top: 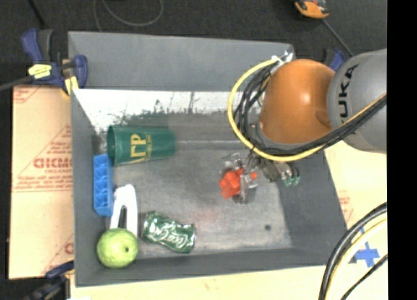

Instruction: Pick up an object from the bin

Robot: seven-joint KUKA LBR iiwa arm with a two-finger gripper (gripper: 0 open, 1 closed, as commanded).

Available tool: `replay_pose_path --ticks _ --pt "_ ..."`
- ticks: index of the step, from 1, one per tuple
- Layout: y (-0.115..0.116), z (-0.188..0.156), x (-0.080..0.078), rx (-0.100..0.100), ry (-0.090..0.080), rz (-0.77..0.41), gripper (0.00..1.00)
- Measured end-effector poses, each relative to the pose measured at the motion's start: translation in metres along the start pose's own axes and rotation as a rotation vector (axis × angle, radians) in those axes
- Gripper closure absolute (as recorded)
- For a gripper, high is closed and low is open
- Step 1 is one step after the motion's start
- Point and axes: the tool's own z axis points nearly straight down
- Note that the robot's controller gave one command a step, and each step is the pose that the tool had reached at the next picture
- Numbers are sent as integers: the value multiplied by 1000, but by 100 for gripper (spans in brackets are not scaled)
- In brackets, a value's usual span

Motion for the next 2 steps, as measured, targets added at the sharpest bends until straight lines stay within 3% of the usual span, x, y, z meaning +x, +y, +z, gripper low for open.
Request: replay_pose_path --ticks 2 --pt "0 0 0 0 0 3 100"
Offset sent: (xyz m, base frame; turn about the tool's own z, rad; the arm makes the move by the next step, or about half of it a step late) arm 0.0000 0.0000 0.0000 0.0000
